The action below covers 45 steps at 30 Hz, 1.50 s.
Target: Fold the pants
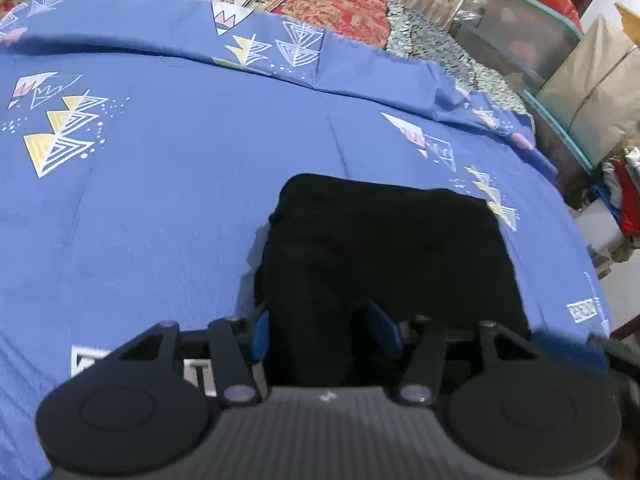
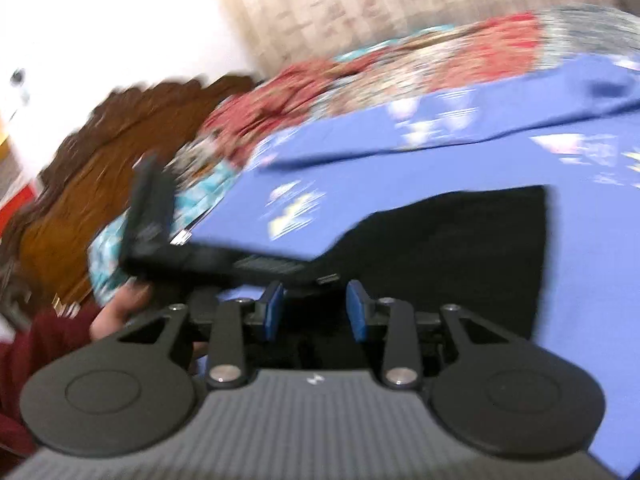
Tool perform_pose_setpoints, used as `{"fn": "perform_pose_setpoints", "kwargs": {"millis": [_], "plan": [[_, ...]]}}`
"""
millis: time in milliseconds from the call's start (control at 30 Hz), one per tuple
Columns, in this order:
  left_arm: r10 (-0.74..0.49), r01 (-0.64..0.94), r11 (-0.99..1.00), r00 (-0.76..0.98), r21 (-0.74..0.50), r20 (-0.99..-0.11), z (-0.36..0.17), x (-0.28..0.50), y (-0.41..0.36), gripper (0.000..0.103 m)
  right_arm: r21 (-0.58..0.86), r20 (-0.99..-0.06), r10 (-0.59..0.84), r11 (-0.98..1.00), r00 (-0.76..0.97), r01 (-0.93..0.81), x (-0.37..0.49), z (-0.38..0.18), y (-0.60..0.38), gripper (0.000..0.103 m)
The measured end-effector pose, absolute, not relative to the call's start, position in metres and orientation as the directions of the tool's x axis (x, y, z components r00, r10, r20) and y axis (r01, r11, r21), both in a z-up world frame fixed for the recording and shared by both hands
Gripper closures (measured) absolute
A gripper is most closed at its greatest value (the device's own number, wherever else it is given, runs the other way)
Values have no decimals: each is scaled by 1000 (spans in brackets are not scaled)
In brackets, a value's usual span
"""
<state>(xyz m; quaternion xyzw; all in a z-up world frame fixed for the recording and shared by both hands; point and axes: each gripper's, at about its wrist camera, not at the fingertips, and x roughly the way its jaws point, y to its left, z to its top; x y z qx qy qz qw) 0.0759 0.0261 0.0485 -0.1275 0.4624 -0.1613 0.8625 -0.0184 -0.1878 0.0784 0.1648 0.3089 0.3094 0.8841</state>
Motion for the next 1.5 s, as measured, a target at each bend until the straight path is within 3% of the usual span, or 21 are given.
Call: {"fn": "perform_pose_setpoints", "kwargs": {"millis": [267,400,600,1267,1433,1500], "plan": [[-379,127,921,509,-367,-773,38,44,34,50,488,-525,551,819,648,-301,-32,48,-214,70],[-332,121,941,520,-317,-787,35,42,25,45,338,-580,451,891,678,-303,-19,33,-190,77],[-212,150,977,571,-153,-793,40,32,2,39,361,-575,448,890,685,-279,-4,21,-197,77],[-124,90,992,581,-87,-805,41,26,-2,21,499,-514,489,839,705,-218,-13,15,-214,75],[-111,81,994,581,-79,-806,41,26,-2,17,490,-505,492,840,709,-234,-17,18,-212,66],[-105,79,994,582,-73,-806,41,26,-2,15,445,-506,484,856,714,-264,-22,24,-204,56]]}}
